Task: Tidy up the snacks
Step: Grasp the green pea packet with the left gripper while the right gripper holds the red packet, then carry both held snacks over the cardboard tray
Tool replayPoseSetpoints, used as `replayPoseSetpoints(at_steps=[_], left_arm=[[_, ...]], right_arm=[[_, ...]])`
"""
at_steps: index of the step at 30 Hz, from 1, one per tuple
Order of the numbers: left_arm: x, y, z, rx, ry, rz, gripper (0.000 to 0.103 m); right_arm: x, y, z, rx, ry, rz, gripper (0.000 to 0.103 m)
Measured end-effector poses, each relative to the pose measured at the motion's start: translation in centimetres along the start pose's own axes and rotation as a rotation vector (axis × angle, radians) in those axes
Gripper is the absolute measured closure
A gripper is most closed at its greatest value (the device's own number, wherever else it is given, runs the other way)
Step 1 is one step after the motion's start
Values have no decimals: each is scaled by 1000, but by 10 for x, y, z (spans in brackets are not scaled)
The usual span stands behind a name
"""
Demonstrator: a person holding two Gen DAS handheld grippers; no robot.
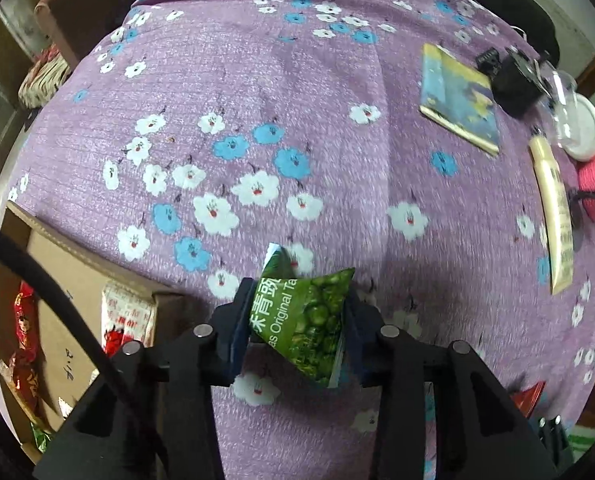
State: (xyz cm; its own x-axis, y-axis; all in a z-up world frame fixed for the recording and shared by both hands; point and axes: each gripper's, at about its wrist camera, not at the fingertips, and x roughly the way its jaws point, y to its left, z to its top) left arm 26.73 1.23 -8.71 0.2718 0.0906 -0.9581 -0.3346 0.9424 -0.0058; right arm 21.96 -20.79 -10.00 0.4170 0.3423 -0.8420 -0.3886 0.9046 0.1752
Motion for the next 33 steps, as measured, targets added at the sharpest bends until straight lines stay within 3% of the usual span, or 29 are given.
replayPoseSetpoints(at_steps=[7,24,33], left_arm=[[-15,2,-50,63,-10,-31,62],[-58,20,-216,274,4,-140,62],[-78,44,-274,345,17,-184,62]], right_arm=[[-8,3,-15,6,1,-3,63],[-49,14,-85,86,-3,-25,63],[-70,20,-124,136,19,-50,63]])
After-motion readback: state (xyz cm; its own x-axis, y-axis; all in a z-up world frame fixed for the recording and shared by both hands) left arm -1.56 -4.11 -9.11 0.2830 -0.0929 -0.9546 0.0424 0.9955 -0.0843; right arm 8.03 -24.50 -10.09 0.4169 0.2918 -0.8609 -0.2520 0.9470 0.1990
